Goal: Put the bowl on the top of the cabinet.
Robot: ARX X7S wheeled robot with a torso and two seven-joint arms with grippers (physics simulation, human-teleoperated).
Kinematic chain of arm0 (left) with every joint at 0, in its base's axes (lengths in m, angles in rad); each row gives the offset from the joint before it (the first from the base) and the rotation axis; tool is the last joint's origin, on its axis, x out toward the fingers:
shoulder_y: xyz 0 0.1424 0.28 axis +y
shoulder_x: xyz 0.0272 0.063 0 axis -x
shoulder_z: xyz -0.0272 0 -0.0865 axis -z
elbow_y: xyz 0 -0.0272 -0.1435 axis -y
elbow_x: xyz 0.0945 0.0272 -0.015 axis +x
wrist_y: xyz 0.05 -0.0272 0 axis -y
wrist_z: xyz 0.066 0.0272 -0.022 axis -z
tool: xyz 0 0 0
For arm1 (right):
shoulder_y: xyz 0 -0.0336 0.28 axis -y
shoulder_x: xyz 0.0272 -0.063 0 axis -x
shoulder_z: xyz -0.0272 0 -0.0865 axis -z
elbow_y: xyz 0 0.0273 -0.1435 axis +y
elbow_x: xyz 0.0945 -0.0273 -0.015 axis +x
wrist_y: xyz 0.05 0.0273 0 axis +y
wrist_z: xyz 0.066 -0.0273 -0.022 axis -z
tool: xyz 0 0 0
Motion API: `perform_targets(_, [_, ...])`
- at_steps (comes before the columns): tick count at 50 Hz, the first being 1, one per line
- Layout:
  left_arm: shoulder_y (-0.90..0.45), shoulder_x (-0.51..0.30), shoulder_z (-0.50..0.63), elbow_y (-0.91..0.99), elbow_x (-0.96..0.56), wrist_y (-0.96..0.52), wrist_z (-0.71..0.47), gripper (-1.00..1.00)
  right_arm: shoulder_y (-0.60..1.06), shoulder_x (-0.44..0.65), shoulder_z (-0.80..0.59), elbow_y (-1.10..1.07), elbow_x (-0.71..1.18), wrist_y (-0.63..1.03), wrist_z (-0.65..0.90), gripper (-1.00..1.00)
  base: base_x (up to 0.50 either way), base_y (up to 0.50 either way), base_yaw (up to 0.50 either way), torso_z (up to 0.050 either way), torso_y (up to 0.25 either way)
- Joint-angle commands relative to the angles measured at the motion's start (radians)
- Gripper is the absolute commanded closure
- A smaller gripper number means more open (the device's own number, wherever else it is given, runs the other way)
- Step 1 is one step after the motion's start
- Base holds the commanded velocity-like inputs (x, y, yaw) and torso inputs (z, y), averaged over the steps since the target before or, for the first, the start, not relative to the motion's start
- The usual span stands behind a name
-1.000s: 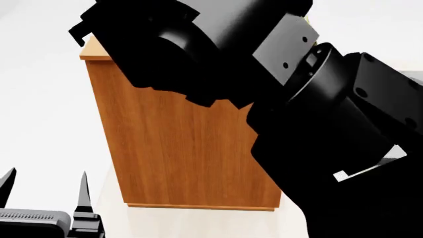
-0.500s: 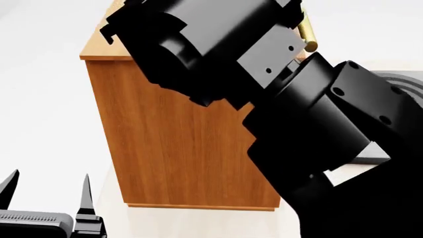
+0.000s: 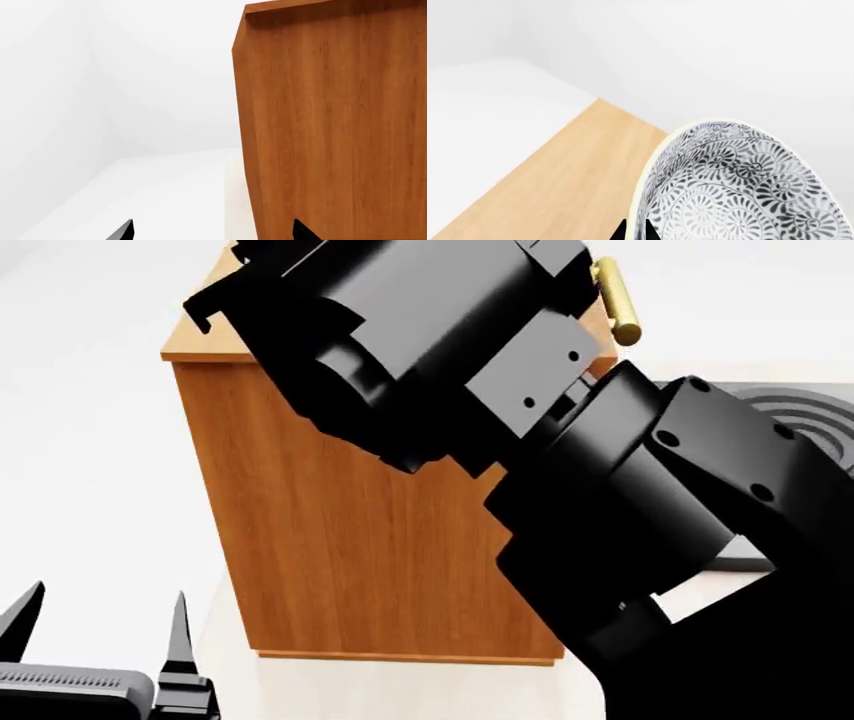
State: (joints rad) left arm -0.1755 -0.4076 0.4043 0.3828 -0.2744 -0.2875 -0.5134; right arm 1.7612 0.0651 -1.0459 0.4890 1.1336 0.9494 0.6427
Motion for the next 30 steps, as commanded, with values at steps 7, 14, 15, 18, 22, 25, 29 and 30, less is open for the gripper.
perform_targets(7, [-0.003, -0.001, 0.005, -0.008, -0.002, 0.004, 0.002, -1.0, -0.007, 0.024, -0.006, -0.02, -0.057, -0.079, -0.022, -1.0, 0.0, 0.0, 0.0, 0.0, 0.001])
perform_targets(14, [-0.007, -0.002, 0.008, -0.003, 0.001, -0.005, -0.003, -1.0, 0.02, 0.056, 0.02, -0.095, -0.02, -0.039, 0.02, -1.0, 0.0, 0.0, 0.0, 0.0, 0.0])
perform_targets(15, [-0.005, -0.002, 0.008, -0.004, 0.002, -0.003, -0.003, -1.0, 0.023, 0.06, 0.022, -0.105, -0.016, -0.035, 0.022, -1.0, 0.0, 0.0, 0.0, 0.0, 0.0])
perform_targets(18, [-0.005, -0.003, 0.008, -0.001, 0.001, -0.005, -0.004, -1.0, 0.037, 0.073, 0.037, -0.127, 0.004, -0.018, 0.036, -1.0, 0.0, 0.0, 0.0, 0.0, 0.0])
perform_targets(22, [-0.006, -0.004, 0.008, 0.005, 0.0, -0.008, -0.006, -1.0, 0.053, 0.087, 0.052, -0.144, 0.018, -0.004, 0.052, -1.0, 0.0, 0.0, 0.0, 0.0, 0.0])
perform_targets(25, [-0.006, -0.004, 0.009, 0.002, 0.001, -0.005, -0.006, -1.0, 0.065, 0.096, 0.059, -0.161, 0.03, 0.01, 0.061, -1.0, 0.0, 0.0, 0.0, 0.0, 0.0])
perform_targets(29, [-0.005, -0.003, 0.01, 0.001, 0.0, -0.002, -0.007, -1.0, 0.08, 0.11, 0.069, -0.182, 0.043, 0.027, 0.077, -1.0, 0.0, 0.0, 0.0, 0.0, 0.0])
perform_targets(30, [-0.005, -0.003, 0.01, 0.0, 0.0, -0.002, -0.006, -1.0, 0.083, 0.113, 0.072, -0.187, 0.046, 0.03, 0.078, -1.0, 0.0, 0.0, 0.0, 0.0, 0.0])
